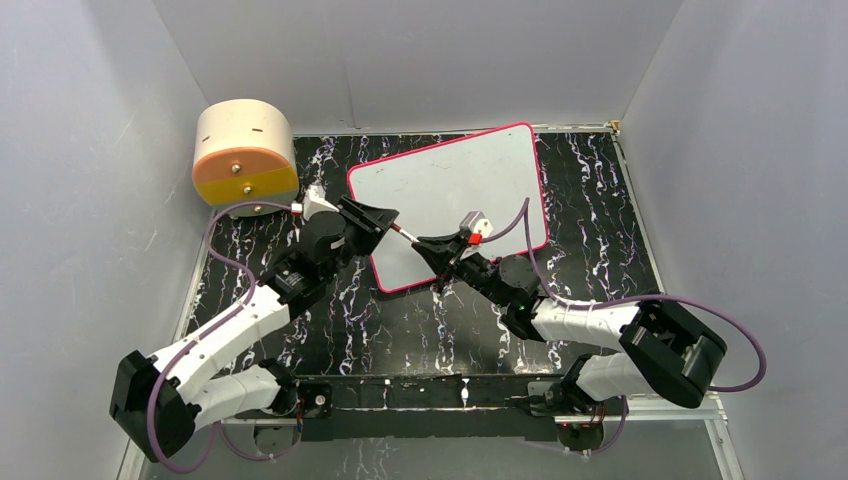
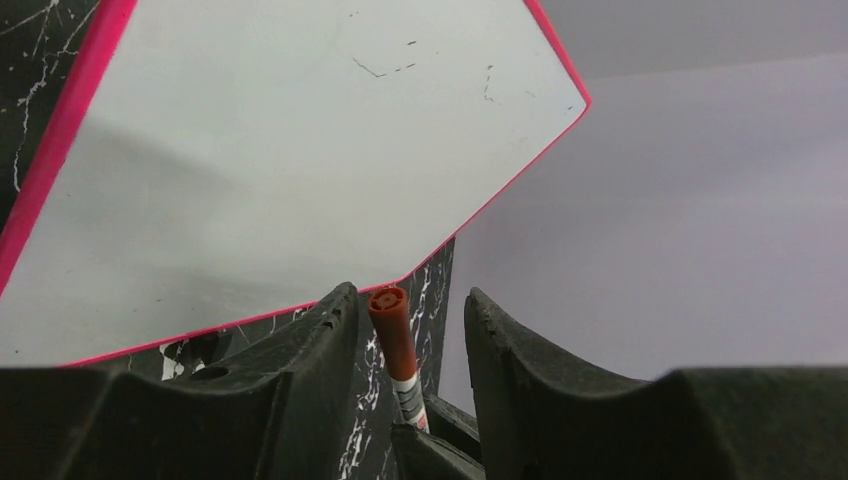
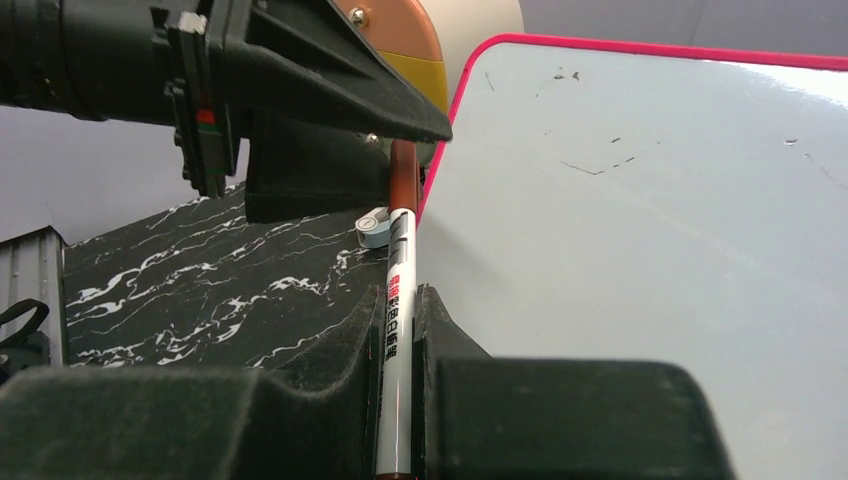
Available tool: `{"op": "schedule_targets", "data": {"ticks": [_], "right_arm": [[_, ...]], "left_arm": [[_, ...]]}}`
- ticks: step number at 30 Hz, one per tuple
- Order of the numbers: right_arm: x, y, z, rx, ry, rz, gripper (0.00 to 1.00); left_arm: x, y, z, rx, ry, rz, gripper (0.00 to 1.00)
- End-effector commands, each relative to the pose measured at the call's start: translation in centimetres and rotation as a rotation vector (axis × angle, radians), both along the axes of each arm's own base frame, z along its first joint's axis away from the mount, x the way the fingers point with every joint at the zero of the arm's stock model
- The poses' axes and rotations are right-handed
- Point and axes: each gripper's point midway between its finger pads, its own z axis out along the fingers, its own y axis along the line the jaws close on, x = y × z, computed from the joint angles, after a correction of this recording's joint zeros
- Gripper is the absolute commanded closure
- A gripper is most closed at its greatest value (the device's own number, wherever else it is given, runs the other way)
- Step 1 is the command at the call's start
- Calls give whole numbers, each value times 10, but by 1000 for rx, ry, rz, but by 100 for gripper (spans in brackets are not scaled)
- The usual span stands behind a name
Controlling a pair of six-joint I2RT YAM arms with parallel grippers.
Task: Write a sentence on the whiteboard
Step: Open the whiteboard marker at the center of the board.
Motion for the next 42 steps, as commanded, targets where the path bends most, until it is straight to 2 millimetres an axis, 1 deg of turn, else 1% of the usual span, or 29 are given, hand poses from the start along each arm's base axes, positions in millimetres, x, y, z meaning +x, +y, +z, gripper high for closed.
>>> {"op": "schedule_targets", "data": {"ticks": [1, 4, 7, 10, 13, 14, 18, 22, 27, 33, 37, 40, 42], "right_arm": [[0, -3, 25, 53, -97, -6, 100], [0, -2, 25, 52, -99, -7, 100], [0, -2, 25, 52, -102, -7, 100], [1, -2, 24, 48, -104, -9, 100], [-1, -1, 23, 46, -108, 5, 100], [-3, 0, 23, 47, -111, 18, 100], [-6, -2, 24, 59, -115, 23, 100], [-10, -6, 30, 98, -107, 29, 100], [-14, -10, 31, 129, -74, 36, 100], [-21, -14, 21, 123, -18, 53, 100], [-26, -21, 12, 98, 20, 48, 100], [-27, -26, 5, 71, 41, 35, 100], [-29, -29, 1, 60, 48, 34, 100]], "left_arm": [[4, -5, 2, -33, 26, 1, 60], [4, -5, -4, -25, 38, 2, 62], [4, -5, -4, -33, 36, 4, 70], [4, -5, -1, -38, 25, 6, 82], [5, -5, 2, -58, 20, 9, 99], [5, -5, 2, -68, 21, 12, 100], [5, -4, 5, -106, 17, 23, 100], [4, 0, 6, -178, 3, 55, 100], [7, 7, 15, -218, -35, 95, 100], [9, 26, 25, -185, -88, 171, 100], [7, 41, 25, -107, -105, 212, 100], [2, 56, 18, -38, -93, 252, 100], [-2, 65, 18, -32, -100, 276, 100]]}}
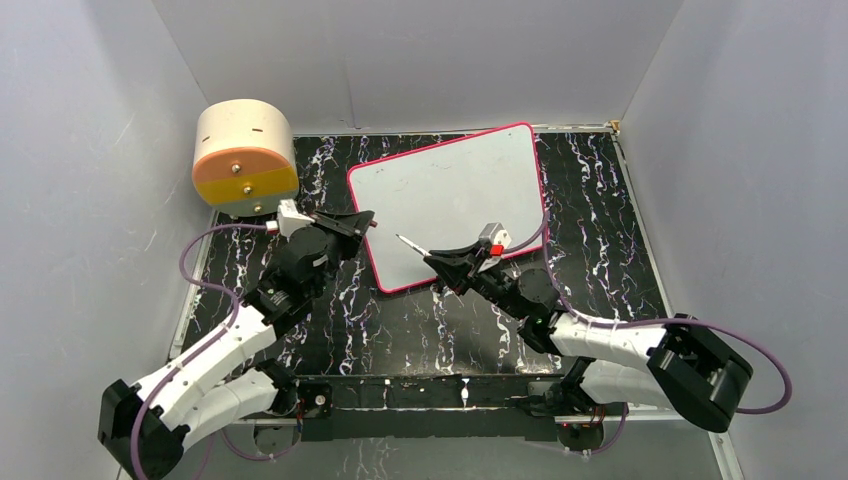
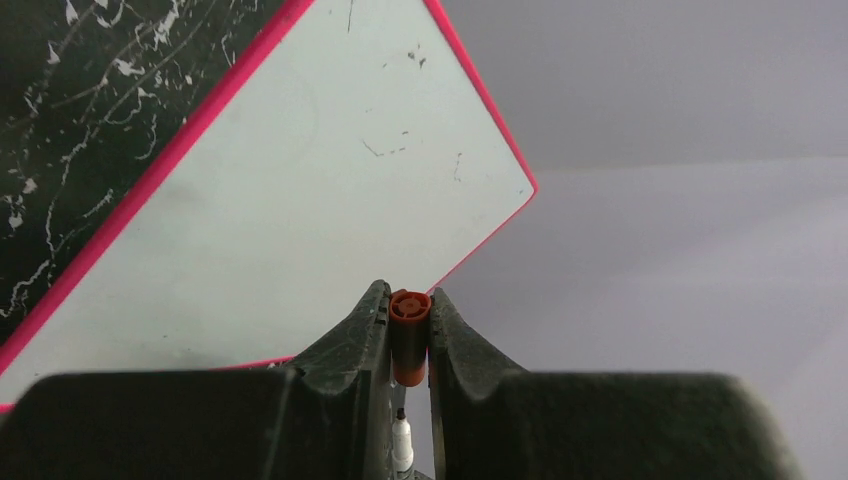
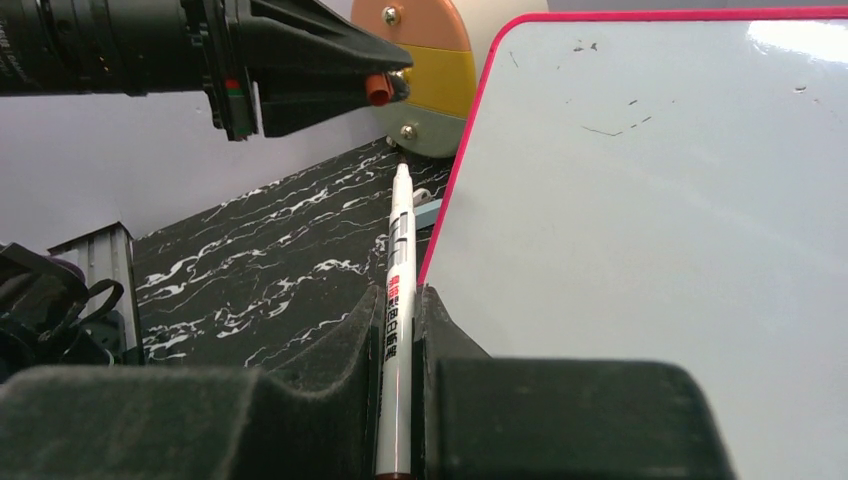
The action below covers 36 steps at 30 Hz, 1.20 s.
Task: Write a sentence on the whiteboard
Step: Open the whiteboard marker at the center of the board, then place the pen cap at the center of the board.
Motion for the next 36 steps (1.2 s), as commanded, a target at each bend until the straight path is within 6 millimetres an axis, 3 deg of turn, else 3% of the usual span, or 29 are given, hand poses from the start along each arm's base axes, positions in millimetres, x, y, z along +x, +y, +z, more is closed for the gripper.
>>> {"op": "schedule_targets", "data": {"ticks": [1, 8, 18, 24, 30, 36], "right_arm": [[2, -10, 0, 8, 17, -40, 100], [-2, -14, 0, -48, 77, -36, 100], [-2, -29, 2, -151, 168, -88, 100], [-4, -35, -7, -260, 261, -110, 100], [-5, -45, -16, -410, 344, -140, 100], [-15, -42, -17, -413, 347, -82, 100]], "left_arm": [[-2, 36, 7, 76, -32, 137, 100], [-18, 73, -14, 489, 115, 144, 100], [-33, 105, -33, 917, 293, 51, 100], [-25, 106, -73, 1027, 420, -92, 100], [-18, 115, -129, 1052, 587, -245, 100], [-16, 124, -173, 1073, 735, -392, 100]]}}
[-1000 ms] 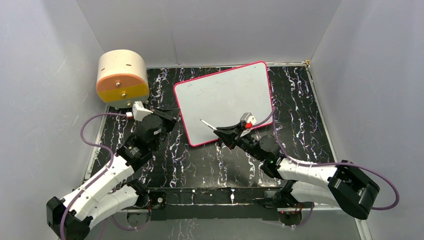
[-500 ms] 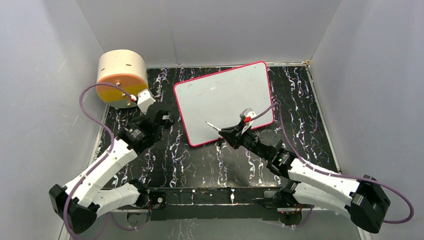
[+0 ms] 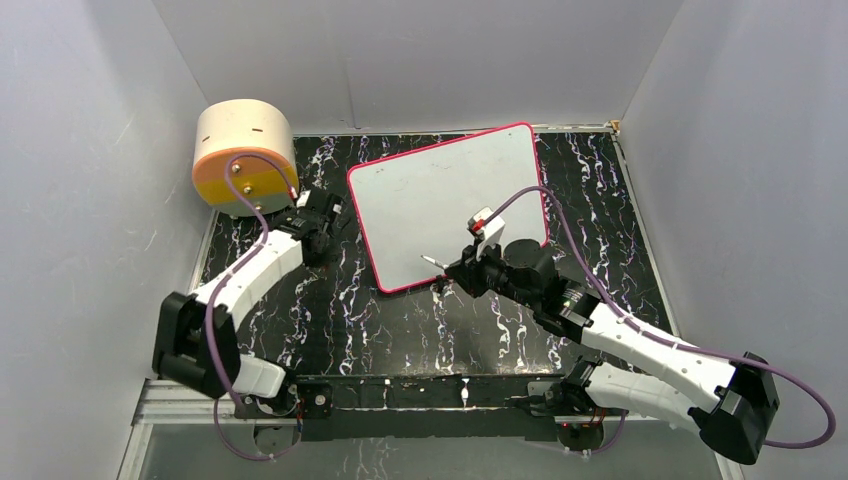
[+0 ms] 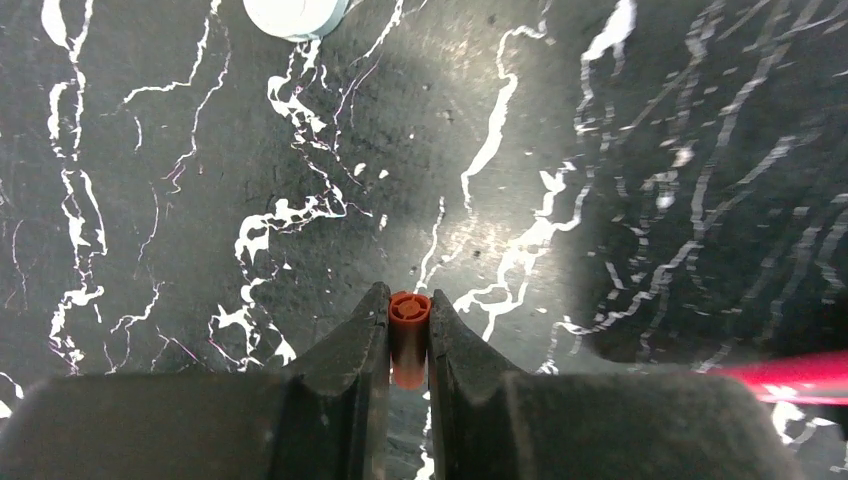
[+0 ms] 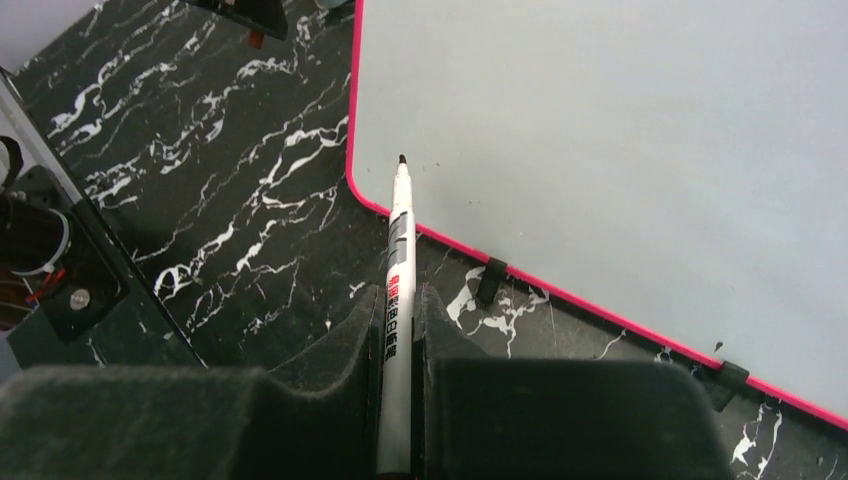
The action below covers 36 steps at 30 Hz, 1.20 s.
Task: Write a sentence on the whiteboard
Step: Place the pen cap at the center of the board.
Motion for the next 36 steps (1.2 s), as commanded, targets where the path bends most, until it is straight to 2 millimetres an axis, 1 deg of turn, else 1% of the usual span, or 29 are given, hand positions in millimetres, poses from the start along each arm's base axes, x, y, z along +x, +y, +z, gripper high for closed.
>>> {"op": "schedule_targets", "data": {"ticks": [1, 4, 9, 12, 17, 18, 20, 22, 25, 28, 31, 36], "right_arm": [[-2, -2, 8, -3, 2, 7, 100], [-1, -5, 7, -6, -1, -9, 100], [4, -8, 13, -1, -35, -35, 100], [7, -11, 12, -19, -34, -52, 100], [13, -12, 12, -31, -36, -80, 100], [13, -12, 12, -31, -36, -81, 100], [14, -11, 13, -31, -36, -81, 100], [16, -10, 14, -35, -36, -86, 100], [18, -10, 15, -48, -38, -89, 100], [20, -11, 15, -64, -36, -99, 100], [20, -14, 14, -86, -24, -106, 100], [20, -17, 21, -108, -17, -117, 100]], "left_arm": [[-4, 7, -25, 15, 138, -84, 100], [5, 12, -37, 27, 169, -83, 100], [14, 11, -66, 23, 225, -96, 100], [17, 8, -79, 7, 246, -104, 100], [14, 12, -86, 19, 267, -105, 100], [13, 13, -86, 20, 268, -104, 98], [10, 14, -87, 18, 268, -101, 91], [8, 15, -84, 18, 262, -96, 87], [7, 18, -78, 28, 236, -86, 83], [7, 21, -71, 39, 216, -83, 83], [10, 24, -61, 49, 188, -81, 78], [18, 28, -35, 50, 98, -71, 71]]}}
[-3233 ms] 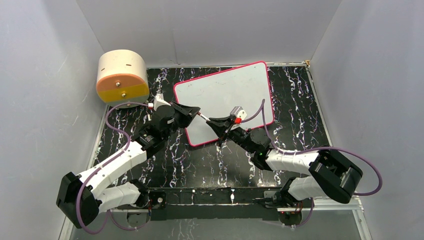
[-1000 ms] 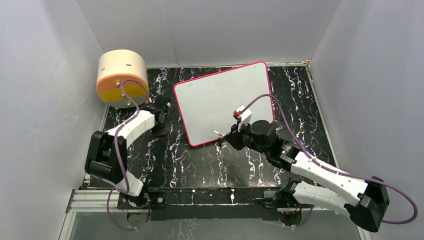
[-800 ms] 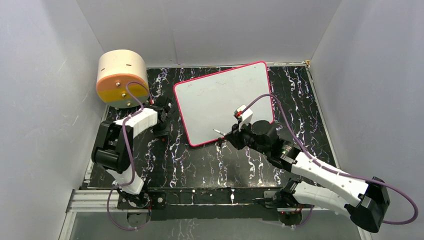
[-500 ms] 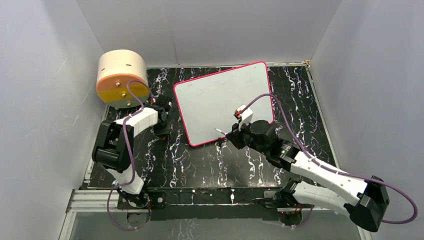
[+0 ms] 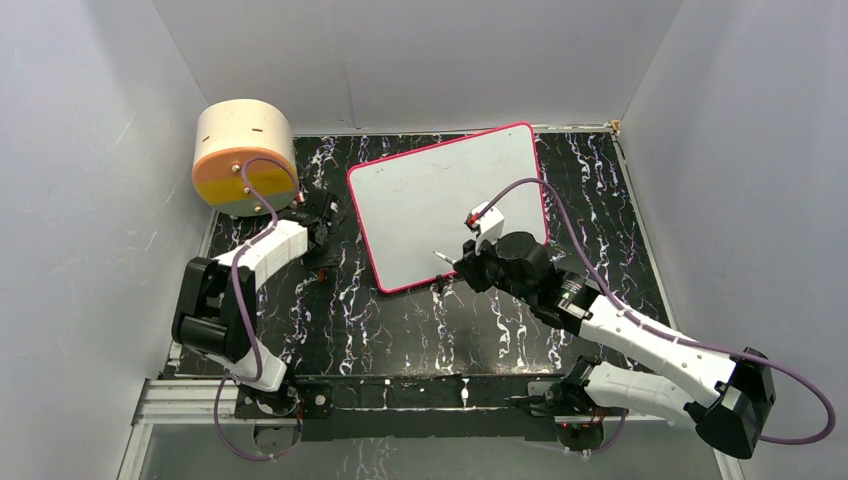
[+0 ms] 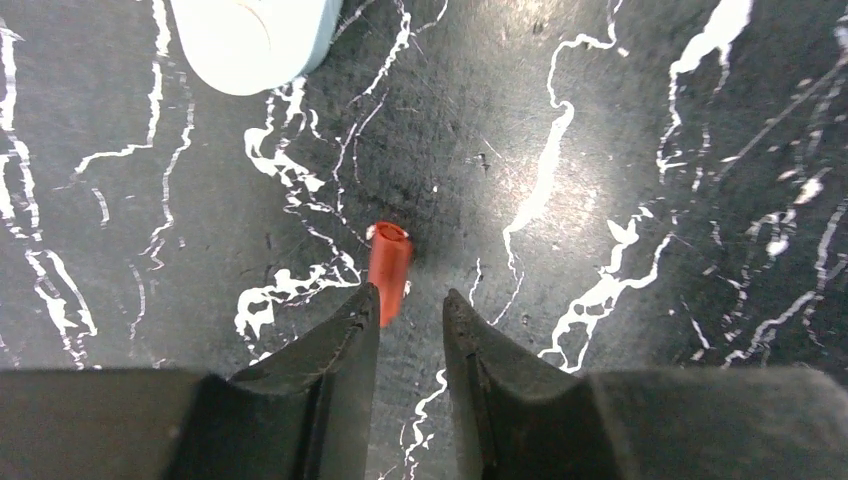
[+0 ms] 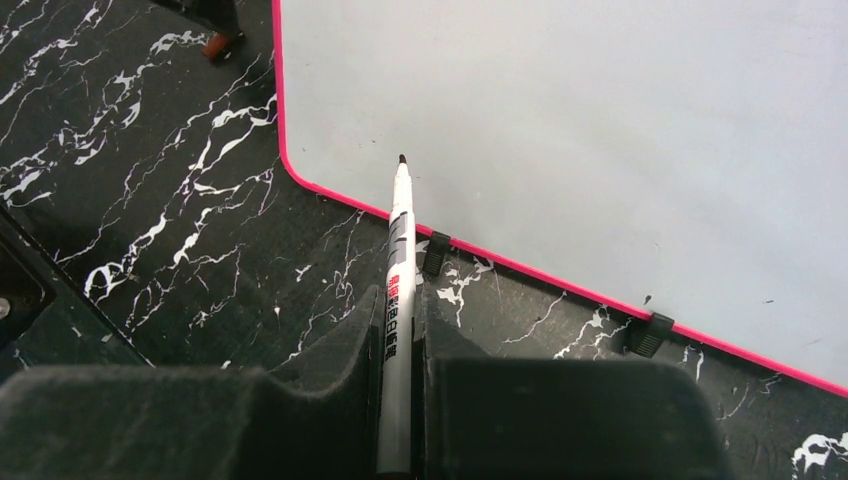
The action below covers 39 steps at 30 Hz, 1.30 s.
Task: Write a sentence on the whiteboard
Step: Place the pen cap at the center of the board, then write a sentence on the whiteboard.
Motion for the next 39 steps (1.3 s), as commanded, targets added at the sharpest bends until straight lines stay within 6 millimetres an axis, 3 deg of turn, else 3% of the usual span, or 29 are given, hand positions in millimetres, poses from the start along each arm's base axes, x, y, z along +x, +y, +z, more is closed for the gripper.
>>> {"op": "schedule_targets", "data": {"ticks": [1, 3, 13, 18, 27, 39], "right_arm": [[10, -1, 33, 19, -43, -34, 100], [11, -3, 34, -3, -37, -45, 100], [17, -3, 39, -101, 19, -67, 100], [24, -5, 44, -121, 15, -104, 100], [36, -12, 64, -90, -52, -175, 100], [33, -13, 111, 17, -181, -136, 100]], "left_arm": [[8, 11, 37, 17, -122, 19, 69], [12, 11, 52, 5, -175, 18, 66], [36, -1, 144, -102, -503, -34, 32], [46, -20, 186, -213, -656, -108, 23], [76, -54, 238, -520, -838, -270, 18], [118, -99, 262, -825, -846, -528, 25]]}}
